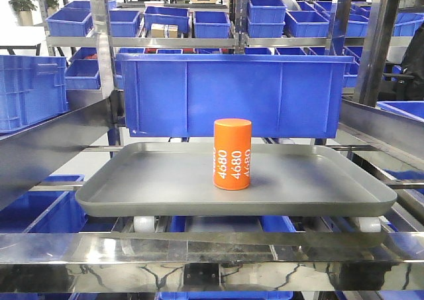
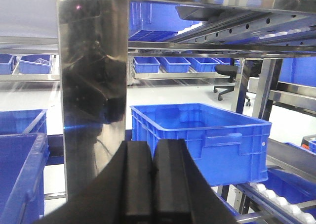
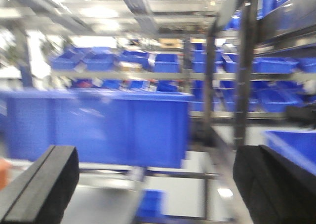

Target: Grab orange capacitor from left shelf to right conveyor

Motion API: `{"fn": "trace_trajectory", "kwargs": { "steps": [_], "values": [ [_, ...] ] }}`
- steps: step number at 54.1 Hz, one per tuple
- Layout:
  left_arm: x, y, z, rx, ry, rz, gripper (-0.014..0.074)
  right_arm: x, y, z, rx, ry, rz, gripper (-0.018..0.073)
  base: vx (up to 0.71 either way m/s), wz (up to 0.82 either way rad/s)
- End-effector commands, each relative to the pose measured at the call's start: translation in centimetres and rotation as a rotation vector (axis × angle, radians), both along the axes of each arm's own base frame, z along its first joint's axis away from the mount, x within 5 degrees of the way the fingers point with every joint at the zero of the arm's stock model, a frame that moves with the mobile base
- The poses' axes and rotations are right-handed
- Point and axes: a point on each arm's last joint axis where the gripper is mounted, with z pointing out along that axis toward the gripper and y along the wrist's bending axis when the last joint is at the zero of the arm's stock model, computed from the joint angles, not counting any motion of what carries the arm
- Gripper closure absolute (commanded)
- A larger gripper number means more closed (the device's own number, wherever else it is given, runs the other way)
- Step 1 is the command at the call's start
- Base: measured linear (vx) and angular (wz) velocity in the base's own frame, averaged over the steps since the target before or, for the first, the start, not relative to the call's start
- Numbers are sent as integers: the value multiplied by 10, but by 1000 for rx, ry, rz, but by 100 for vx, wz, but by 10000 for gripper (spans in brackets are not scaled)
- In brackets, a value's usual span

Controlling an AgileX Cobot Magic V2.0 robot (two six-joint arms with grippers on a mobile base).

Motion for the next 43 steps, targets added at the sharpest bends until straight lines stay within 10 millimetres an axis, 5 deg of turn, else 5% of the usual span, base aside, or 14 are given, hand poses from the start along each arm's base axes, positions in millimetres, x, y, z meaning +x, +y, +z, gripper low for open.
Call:
{"fn": "trace_trajectory", "kwargs": {
  "steps": [1,10,24,43],
  "values": [
    [-2,0,18,-37,-109,-5,603,3,3,14,31,-80,34,-140,0,0],
    [-2,0,18,-37,-109,-5,603,37,34,-1,-150,-1,239,-80,0,0],
    [-2,0,18,-37,-109,-5,603,89,86,-30,-119,116,434,-54,0,0],
    [-2,0,18,-37,-109,-5,603,128,109,-51,-97,201,462,-39,0,0]
  ]
}}
